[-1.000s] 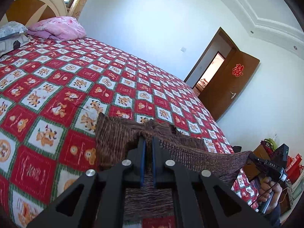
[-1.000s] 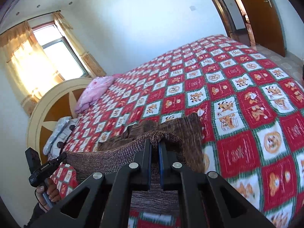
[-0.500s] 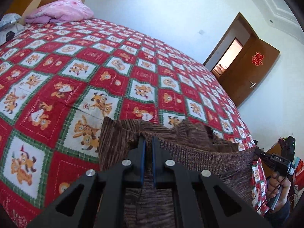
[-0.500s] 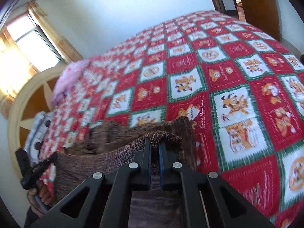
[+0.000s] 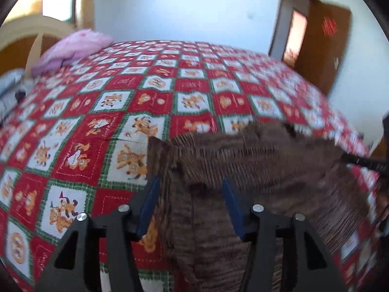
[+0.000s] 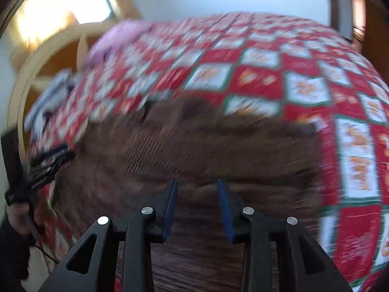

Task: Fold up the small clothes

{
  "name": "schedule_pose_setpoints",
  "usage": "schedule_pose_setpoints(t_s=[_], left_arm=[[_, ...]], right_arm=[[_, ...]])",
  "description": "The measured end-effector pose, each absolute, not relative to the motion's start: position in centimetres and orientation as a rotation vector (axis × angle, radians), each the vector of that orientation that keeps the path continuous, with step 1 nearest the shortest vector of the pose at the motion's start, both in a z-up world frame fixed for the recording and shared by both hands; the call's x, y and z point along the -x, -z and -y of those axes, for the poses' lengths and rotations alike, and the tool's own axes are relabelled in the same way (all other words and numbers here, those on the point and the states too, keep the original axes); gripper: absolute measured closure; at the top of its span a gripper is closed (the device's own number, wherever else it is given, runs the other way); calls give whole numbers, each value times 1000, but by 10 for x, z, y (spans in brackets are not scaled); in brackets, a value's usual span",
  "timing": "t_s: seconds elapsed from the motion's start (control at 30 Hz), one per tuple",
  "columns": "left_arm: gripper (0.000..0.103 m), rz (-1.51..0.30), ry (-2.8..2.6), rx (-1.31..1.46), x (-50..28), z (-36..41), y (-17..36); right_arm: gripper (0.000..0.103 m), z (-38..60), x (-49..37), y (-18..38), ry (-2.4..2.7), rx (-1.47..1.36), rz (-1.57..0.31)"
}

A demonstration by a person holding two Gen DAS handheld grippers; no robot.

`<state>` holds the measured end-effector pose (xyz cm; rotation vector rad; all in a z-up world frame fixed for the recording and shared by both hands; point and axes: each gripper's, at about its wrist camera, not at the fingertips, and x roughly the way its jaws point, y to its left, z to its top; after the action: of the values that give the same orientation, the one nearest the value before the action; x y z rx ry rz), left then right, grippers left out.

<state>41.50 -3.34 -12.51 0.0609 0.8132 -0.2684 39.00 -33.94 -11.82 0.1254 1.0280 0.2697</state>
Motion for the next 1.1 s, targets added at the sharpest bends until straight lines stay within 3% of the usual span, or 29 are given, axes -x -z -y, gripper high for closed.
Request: schedule_pose_setpoints(t_s=[0.07,0.27,0.4,0.47,0.53,0.83,1.1], left_arm=[[47,-839,240,-193,-415,53,138],[44,-842,66,-322,-445,61,152],[44,-818,-29,-124,-468,23,125],[43,-804,-44,-64,-467,7,116],[38,-795,-56,-63,-461,-1,115],[38,-840,-49,-107,-431,4,142],[33,-814,-83,-171,-431,23,160]], right_arm=[[68,318,-398,135,-240,-32,-1087],[68,311,-446,110,-127,2,-955],[67,332,-465,91,-71,-118,-887],[61,337,-455,92,-78,-130,-875],[59,342,-441,98,-71,-115,-873],[59,370,-387,117,-33,-71,-894],[59,365,-451,138,23,99,-975]])
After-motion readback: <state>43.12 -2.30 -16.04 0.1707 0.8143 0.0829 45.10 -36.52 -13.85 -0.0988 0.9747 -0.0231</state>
